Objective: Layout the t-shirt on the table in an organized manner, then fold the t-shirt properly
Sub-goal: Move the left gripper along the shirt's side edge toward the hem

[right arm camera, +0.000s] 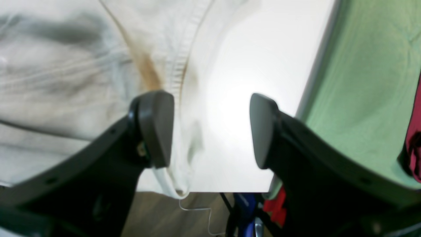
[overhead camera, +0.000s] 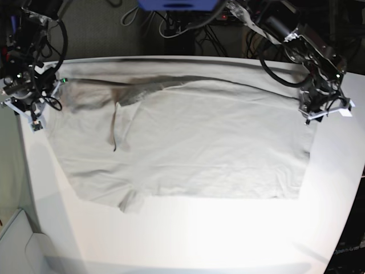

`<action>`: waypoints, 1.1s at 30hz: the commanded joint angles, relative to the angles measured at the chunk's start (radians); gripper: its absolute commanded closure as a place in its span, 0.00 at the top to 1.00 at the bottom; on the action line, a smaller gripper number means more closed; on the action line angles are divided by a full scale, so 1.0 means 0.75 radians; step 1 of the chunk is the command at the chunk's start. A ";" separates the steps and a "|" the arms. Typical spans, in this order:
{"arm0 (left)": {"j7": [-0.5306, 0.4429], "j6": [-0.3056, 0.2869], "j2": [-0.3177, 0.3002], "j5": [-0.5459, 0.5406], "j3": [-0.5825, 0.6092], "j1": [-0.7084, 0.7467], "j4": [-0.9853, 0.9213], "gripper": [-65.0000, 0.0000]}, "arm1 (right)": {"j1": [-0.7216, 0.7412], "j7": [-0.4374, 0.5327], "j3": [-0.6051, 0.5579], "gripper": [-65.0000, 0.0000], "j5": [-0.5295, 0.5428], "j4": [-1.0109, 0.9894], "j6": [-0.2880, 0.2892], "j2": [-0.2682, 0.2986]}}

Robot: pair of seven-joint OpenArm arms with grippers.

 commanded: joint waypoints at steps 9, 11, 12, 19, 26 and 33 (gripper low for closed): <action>-0.019 -0.002 -0.010 -0.226 0.007 -0.018 0.099 0.73 | 0.037 0.024 0.002 0.57 0.008 0.028 -0.010 0.027; -0.025 -0.002 -0.010 -0.289 0.009 -0.028 0.095 0.74 | 0.066 0.018 0.004 0.57 0.005 0.026 -0.010 0.029; -0.043 -0.002 -0.010 -0.301 0.011 -0.046 0.087 0.74 | 0.074 0.018 0.004 0.57 0.005 0.026 -0.010 0.029; -0.219 -0.002 -0.010 -0.320 0.007 -0.096 0.030 0.74 | 0.082 0.016 0.002 0.57 0.008 0.024 -0.010 0.029; -0.340 -0.004 -0.010 -0.322 0.005 -0.092 0.038 0.74 | 0.076 0.024 0.002 0.57 0.010 0.022 -0.010 0.025; -0.346 -0.002 -0.013 -0.408 0.007 -0.102 0.046 0.74 | 0.097 0.026 0.002 0.57 0.010 0.022 -0.010 0.029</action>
